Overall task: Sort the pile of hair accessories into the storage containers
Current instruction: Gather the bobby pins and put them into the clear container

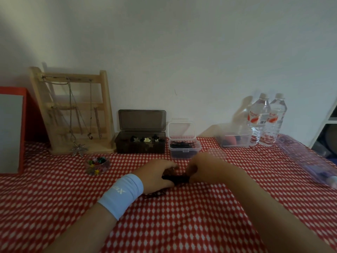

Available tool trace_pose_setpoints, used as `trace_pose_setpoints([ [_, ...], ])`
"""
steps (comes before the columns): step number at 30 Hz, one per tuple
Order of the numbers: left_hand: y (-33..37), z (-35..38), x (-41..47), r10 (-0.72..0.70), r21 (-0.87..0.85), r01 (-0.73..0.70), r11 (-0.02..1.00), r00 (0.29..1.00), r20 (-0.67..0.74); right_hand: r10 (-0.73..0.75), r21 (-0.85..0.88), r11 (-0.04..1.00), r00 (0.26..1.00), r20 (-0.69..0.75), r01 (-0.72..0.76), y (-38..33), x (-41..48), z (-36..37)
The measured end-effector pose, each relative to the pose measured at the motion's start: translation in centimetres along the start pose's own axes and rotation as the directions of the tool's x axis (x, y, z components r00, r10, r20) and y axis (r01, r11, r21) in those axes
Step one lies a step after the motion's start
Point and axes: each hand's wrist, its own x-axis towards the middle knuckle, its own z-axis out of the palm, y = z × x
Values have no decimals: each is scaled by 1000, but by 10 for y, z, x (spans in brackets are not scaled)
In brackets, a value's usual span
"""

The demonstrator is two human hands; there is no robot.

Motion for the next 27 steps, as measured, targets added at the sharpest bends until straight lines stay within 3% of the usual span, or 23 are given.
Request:
trace_pose_setpoints([
  [6, 5, -1, -1, 61, 47, -63, 997, 997, 39, -18, -22, 1000, 996, -92, 16, -1, 2, 3],
  [9, 6, -8, -3, 38, -31, -38, 999, 999, -1, -96, -10, 995, 994, 50, 97, -5, 2, 9],
  [14, -3, -19, -8, -92, 233, 70, 970, 992, 85, -140, -10, 990, 988, 68, 141, -6, 4, 8],
  [21, -5, -9, -6, -28, 57, 27, 998, 999, 27, -170, -58, 983, 984, 57, 174, -18, 13, 7],
  [27, -12, -13, -8, -77, 50, 78, 996, 997, -30, -150, -112, 980, 983, 107, 162, -26, 25, 10],
])
